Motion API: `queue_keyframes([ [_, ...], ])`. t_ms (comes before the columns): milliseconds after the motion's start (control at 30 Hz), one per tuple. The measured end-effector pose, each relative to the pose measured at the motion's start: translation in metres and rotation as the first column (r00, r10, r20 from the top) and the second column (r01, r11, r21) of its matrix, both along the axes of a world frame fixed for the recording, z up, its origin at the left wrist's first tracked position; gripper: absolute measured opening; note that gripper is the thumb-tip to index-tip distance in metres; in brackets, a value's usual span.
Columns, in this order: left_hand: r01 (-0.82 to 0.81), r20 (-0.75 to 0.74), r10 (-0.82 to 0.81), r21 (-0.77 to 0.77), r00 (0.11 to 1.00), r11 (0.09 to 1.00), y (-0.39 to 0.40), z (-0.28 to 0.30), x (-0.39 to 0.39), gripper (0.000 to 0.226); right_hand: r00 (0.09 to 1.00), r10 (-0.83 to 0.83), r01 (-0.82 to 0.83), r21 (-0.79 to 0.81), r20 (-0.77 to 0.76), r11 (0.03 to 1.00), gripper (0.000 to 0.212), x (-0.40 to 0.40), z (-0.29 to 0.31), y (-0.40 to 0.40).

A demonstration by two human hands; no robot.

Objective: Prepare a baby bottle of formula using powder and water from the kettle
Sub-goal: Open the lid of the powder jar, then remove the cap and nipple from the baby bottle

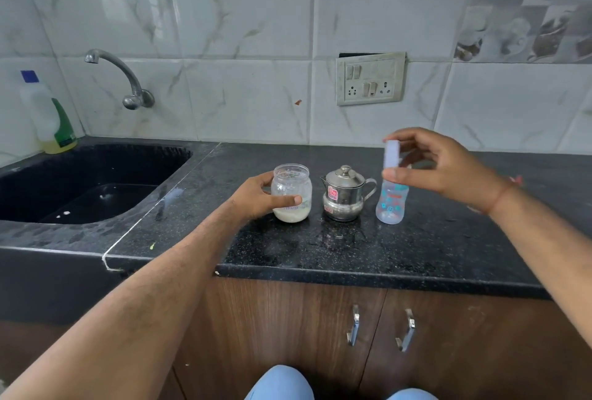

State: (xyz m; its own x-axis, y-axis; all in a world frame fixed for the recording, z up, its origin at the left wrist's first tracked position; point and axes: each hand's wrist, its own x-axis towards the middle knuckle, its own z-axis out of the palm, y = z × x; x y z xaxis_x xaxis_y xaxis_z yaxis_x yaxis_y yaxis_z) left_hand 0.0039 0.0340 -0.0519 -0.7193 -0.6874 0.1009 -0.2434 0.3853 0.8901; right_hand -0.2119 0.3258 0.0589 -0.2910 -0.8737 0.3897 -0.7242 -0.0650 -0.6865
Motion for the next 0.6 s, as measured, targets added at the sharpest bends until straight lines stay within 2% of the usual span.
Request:
queue_keyframes([
  [133, 0.013, 0.012, -0.013, -0.002, 1.000, 1.000, 0.000, 0.003, 0.001, 0.066, 0.979, -0.172, 0.179, -0.051, 0.107, 0.983, 0.073, -0.036, -0.050, 0.045],
  [200, 0.008, 0.022, -0.008, -0.012, 1.000, 1.000, -0.002, 0.003, 0.001, 0.066, 0.951, -0.286, 0.288, 0.000, 0.116, 0.958, 0.061, -0.054, -0.078, 0.056],
  [267, 0.002, 0.036, -0.001, -0.031, 0.999, 1.000, -0.004, 0.003, 0.000, 0.067, 0.914, -0.401, 0.396, 0.072, 0.066, 0.915, 0.054, -0.072, -0.102, 0.062],
  [400, 0.002, 0.046, 0.001, -0.059, 0.999, 0.998, -0.010, 0.001, -0.001, 0.069, 0.836, -0.543, 0.548, 0.180, -0.078, 0.817, 0.052, -0.094, -0.124, 0.063],
  [500, -0.003, 0.061, 0.008, -0.075, 0.998, 0.997, -0.014, 0.002, -0.001, 0.083, 0.810, -0.575, 0.585, 0.212, -0.113, 0.783, 0.055, -0.105, -0.128, 0.057],
  [600, -0.004, 0.050, 0.008, -0.075, 0.999, 0.997, -0.016, 0.003, -0.002, 0.072, 0.814, -0.554, 0.581, 0.267, -0.177, 0.769, 0.065, -0.111, -0.123, 0.050],
])
